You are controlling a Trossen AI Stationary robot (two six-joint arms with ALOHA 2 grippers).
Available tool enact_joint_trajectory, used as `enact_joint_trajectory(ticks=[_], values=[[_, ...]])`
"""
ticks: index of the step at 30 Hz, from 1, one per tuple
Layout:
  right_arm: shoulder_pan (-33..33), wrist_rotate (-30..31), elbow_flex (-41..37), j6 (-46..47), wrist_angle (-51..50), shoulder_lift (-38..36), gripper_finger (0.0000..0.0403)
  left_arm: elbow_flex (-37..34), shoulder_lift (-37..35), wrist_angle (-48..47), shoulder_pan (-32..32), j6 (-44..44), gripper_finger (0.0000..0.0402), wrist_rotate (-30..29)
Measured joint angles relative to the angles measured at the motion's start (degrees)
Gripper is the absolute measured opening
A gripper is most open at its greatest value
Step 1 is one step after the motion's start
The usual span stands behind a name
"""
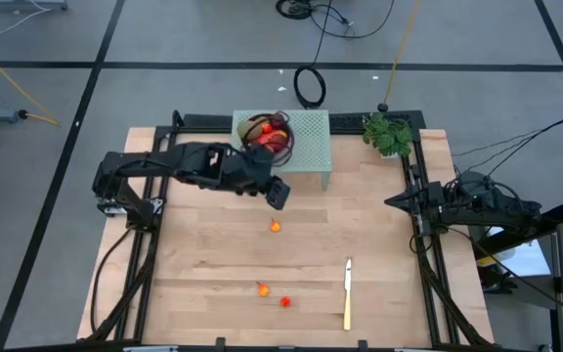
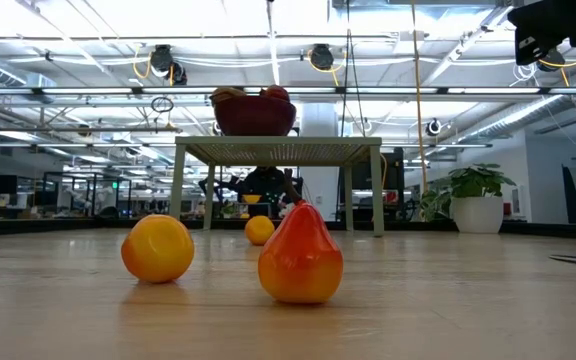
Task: Pick & Place Fruit
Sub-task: Put the orange peach in the red strainer bowl on the shelf
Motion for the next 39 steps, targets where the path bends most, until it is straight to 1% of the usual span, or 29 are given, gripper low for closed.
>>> enact_joint_trajectory(ticks=[5, 7, 13, 16, 20, 24, 33, 39], values=[[0.0, 0.0, 0.0, 0.0, 0.0, 0.0, 0.0000, 0.0, 1.6, -0.2, -2.2, -4.8, 0.0195, -2.5], [0.0, 0.0, 0.0, 0.0, 0.0, 0.0, 0.0000, -0.2, 2.5, -1.1, -2.9, -6.6, 0.0195, -2.4], [0.0, -0.1, 0.0, 0.0, -0.2, 0.0, 0.0000, -0.4, 8.2, -4.0, -3.5, -10.9, 0.0195, -1.7], [0.0, -0.2, 0.0, 0.1, 0.0, 0.0, 0.0000, -0.4, 11.0, -5.4, -2.8, -12.8, 0.0195, 0.3], [0.0, -0.2, 0.0, 0.0, 0.0, 0.0, 0.0000, -0.4, 14.7, -6.7, -1.5, -13.4, 0.0195, 4.2], [0.0, -0.2, 0.0, 0.0, 0.0, 0.0, 0.0000, -0.4, 17.9, -7.3, -0.8, -14.6, 0.0195, 6.5], [0.0, -0.2, 0.0, 0.0, 0.0, 0.0, 0.0000, -0.5, 24.2, -7.6, 1.0, -14.2, 0.0195, 10.1], [0.0, -0.2, 0.0, 0.0, 0.0, 0.0, 0.0000, -3.7, 25.4, -7.4, 1.6, -14.0, 0.0196, 10.3]])
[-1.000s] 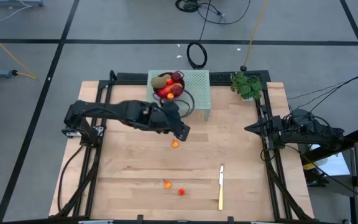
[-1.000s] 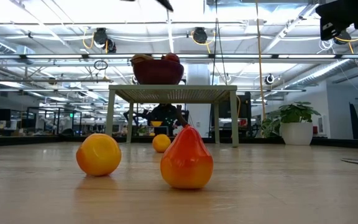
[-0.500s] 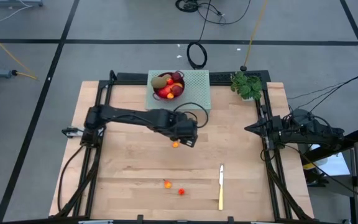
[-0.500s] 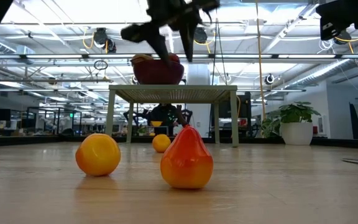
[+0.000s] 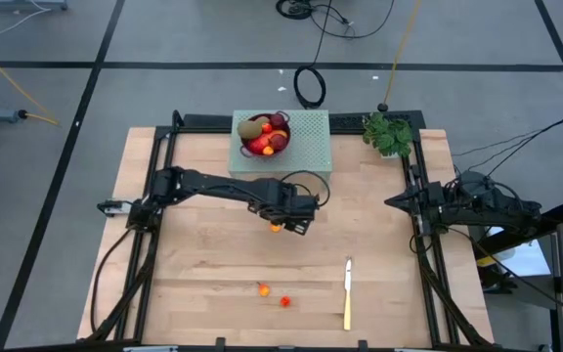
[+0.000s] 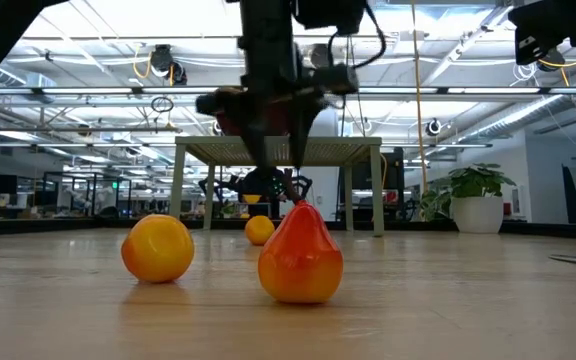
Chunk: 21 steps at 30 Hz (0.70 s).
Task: Pick & Place Fruit
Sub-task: Put the orange peach in the red strainer bowl on the shelf
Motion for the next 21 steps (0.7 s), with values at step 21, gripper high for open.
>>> enact_joint_trajectory(ticks=[21], values=[[0.0, 0.0, 0.0, 0.1, 0.0, 0.0, 0.0000, -11.8, 0.0, 7.4, 1.4, -7.2, 0.0278, 3.3]])
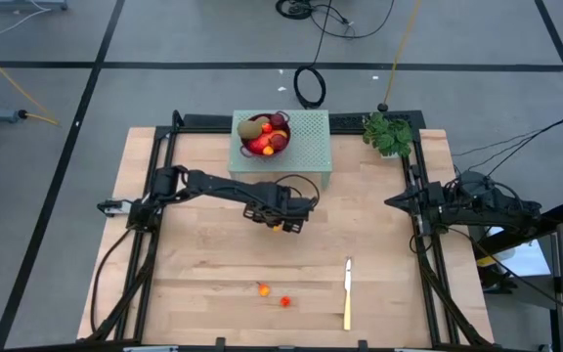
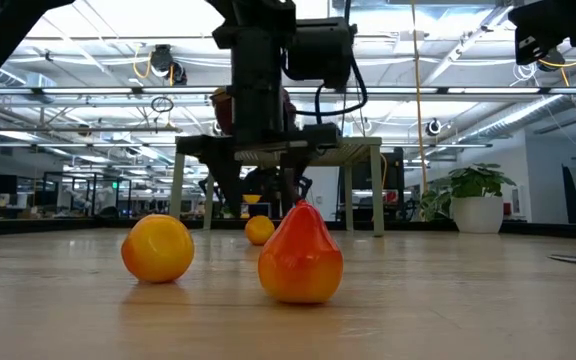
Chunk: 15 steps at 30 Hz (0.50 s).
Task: Pick & Place Fruit
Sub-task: Put the orange peach in the red strainer bowl on the shelf
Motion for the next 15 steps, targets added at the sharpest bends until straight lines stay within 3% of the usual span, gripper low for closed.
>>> enact_joint_trajectory(ticks=[15], values=[[0.0, 0.0, 0.0, -0.1, 0.0, 0.0, 0.0000, -0.6, 0.0, 0.7, 1.4, -2.5, 0.0280, 1.1]])
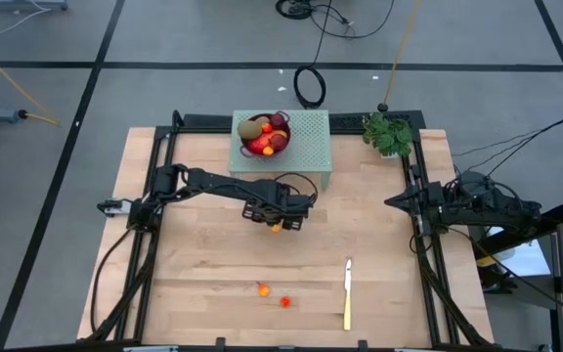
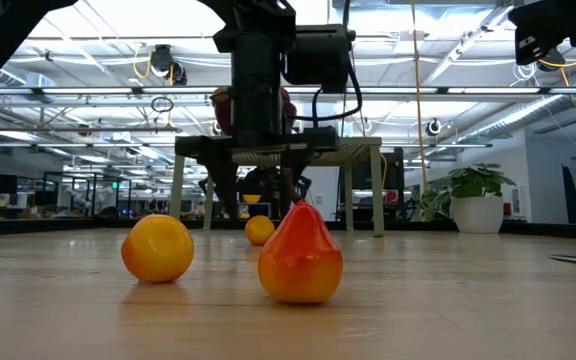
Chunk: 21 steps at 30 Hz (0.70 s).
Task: Pick & Place Fruit
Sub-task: Put the orange peach in the red strainer bowl on the shelf
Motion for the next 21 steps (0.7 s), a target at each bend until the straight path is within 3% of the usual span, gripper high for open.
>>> enact_joint_trajectory(ticks=[11, 21], values=[[0.0, 0.0, 0.0, 0.1, 0.0, 0.0, 0.0000, -7.1, -0.3, 11.0, 0.4, -1.5, 0.0280, 4.4], [0.0, 0.0, 0.0, 0.1, 0.0, 0.0, 0.0000, -7.3, -0.3, 10.6, 0.4, -0.9, 0.0262, 4.2]])
